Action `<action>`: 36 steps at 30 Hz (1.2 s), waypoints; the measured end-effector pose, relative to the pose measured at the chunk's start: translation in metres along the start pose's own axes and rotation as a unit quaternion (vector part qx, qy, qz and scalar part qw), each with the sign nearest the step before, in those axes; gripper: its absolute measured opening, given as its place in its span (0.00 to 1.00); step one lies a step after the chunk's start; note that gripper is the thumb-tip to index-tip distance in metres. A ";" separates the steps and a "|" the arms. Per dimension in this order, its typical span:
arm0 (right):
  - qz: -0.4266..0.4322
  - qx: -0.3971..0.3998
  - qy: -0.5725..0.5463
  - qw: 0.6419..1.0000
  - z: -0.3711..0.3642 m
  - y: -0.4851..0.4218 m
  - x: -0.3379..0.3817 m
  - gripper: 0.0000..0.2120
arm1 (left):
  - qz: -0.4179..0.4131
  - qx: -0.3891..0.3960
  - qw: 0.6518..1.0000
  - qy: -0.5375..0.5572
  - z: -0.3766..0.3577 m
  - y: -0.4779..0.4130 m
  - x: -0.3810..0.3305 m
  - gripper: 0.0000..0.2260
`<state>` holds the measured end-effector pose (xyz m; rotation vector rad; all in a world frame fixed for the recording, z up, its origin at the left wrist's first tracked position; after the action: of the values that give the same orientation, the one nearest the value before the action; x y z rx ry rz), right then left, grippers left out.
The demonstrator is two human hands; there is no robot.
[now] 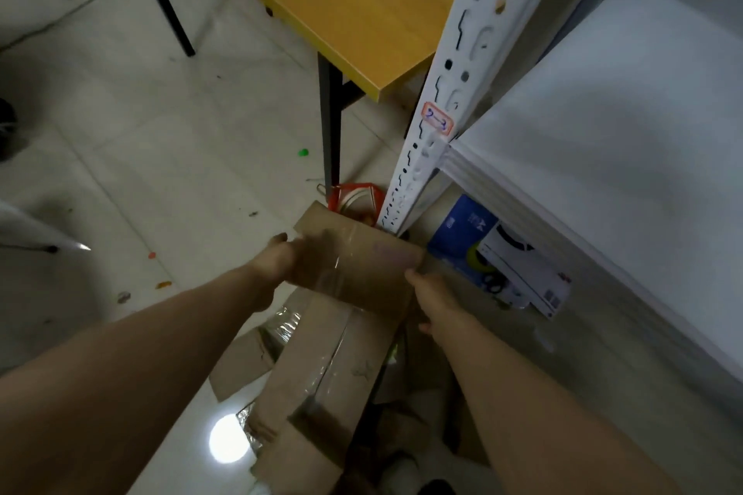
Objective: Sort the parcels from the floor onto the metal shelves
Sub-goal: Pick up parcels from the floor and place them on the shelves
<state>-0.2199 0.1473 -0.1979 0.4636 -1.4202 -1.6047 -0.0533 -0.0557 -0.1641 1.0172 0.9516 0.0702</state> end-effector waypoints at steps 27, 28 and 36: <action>-0.002 0.040 -0.178 0.983 0.063 0.355 0.011 0.16 | 0.103 0.093 0.971 0.194 0.085 0.319 -0.135 0.39; 0.017 0.043 -0.179 0.983 0.070 0.379 0.014 0.12 | 0.090 0.110 0.971 0.190 0.090 0.335 -0.144 0.41; 0.173 0.052 -0.159 0.971 0.133 0.546 0.043 0.12 | -0.067 0.177 0.968 0.168 0.112 0.454 -0.235 0.36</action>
<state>-0.1381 0.2336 0.3530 0.0073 -1.7231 -1.3645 0.0452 0.0130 0.3450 1.2907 1.3744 -0.0430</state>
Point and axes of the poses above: each hand's wrist, its own y-axis away from the middle knuckle, its own z-axis out of the back of the hand, x = y × z, the point moved 6 cm from there along -y, towards the middle knuckle, and after that the axes turned 6 degrees about -z, right-handed, at the moved point
